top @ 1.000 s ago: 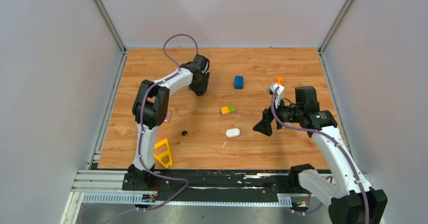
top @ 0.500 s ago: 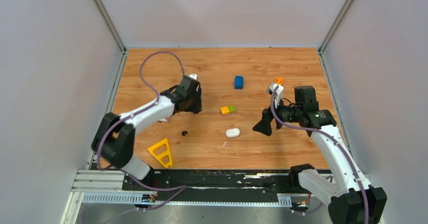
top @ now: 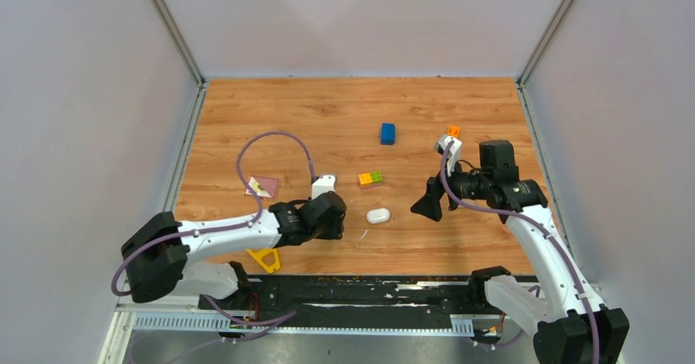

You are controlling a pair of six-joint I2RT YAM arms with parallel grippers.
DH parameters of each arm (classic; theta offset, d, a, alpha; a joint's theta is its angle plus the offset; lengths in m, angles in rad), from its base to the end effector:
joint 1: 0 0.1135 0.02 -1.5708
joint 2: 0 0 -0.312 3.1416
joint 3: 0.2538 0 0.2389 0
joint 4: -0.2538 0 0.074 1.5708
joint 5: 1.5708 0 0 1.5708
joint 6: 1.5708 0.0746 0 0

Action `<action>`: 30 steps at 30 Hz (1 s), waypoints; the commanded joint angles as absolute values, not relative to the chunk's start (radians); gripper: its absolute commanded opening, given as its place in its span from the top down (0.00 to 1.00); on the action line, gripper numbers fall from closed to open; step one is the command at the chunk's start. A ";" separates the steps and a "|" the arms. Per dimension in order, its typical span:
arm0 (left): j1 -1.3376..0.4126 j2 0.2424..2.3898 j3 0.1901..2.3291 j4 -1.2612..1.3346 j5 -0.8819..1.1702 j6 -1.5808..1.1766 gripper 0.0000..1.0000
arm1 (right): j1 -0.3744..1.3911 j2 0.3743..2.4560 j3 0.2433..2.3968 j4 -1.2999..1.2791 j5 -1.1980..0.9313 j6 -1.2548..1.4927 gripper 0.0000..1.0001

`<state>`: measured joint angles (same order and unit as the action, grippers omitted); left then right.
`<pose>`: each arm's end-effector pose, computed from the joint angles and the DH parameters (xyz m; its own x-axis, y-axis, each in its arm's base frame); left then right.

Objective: Insert the wireless bluetooth earbuds into the charging case
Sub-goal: Place the charging case at the center of the board.

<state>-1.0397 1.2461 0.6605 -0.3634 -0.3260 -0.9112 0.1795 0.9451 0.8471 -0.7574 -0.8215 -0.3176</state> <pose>0.1374 -0.1867 0.2138 -0.8231 -0.0768 -0.5627 0.1173 0.9464 -0.3008 0.1429 0.0814 0.3093 -0.5200 -0.3105 -0.7957 -0.7963 0.5131 0.3202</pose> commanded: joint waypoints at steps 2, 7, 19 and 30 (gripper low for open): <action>-1.065 1.359 0.739 -0.324 -0.430 -1.008 0.50 | 0.173 0.912 0.845 -0.729 -0.825 -0.312 0.04; -1.065 1.405 0.705 -0.251 -0.405 -1.077 0.45 | 0.173 0.897 0.847 -0.745 -0.813 -0.326 0.04; -1.070 1.304 0.798 -0.412 -0.425 -1.002 0.38 | 0.197 0.915 0.896 -0.796 -0.752 -0.326 0.10; -1.056 0.890 0.836 -0.760 -0.621 -0.836 0.35 | 0.462 1.287 1.121 -0.853 -0.664 -0.245 0.27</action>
